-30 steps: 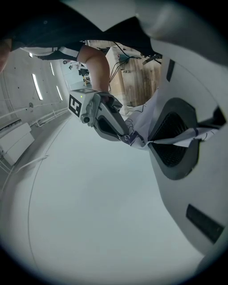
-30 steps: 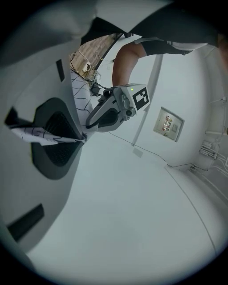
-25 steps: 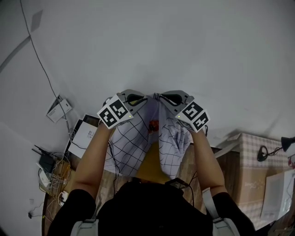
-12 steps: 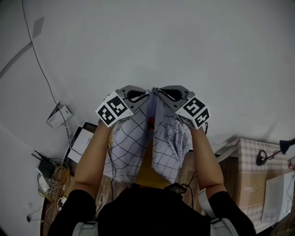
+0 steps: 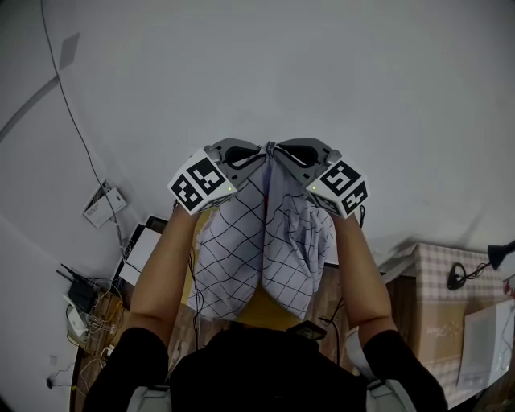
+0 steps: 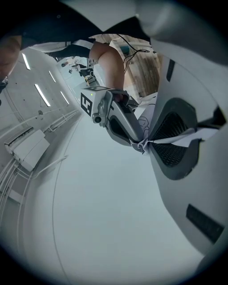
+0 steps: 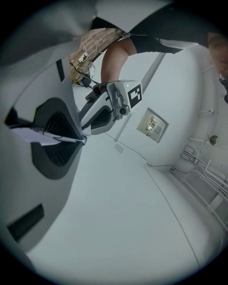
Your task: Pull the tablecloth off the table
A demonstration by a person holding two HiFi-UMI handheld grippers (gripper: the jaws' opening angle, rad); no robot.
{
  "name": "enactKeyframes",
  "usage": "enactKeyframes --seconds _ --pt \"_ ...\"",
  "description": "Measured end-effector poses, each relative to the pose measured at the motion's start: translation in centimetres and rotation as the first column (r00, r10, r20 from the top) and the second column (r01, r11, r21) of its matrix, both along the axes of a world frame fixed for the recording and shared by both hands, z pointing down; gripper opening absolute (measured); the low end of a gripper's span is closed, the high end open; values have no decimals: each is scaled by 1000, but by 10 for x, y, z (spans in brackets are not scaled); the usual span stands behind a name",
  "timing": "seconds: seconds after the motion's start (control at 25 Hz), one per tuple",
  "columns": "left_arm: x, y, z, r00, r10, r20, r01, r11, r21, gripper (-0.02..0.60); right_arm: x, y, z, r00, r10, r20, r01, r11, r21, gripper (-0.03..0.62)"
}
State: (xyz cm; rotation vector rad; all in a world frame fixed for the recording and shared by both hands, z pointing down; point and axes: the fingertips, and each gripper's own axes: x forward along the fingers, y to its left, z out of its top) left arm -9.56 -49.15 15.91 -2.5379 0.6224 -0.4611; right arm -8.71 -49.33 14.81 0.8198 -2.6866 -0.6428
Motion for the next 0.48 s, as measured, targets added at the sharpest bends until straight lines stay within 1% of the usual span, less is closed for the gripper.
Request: enactKeyframes --seconds 0.2,0.48 --pt "4 3 -8 1000 3 -11 -3 1000 13 12 -1 5 -8 1000 -10 10 9 1000 14 21" --pt "6 4 -10 1000 5 -11 -5 1000 17 12 1 2 -6 1000 -2 0 2 1000 21 21"
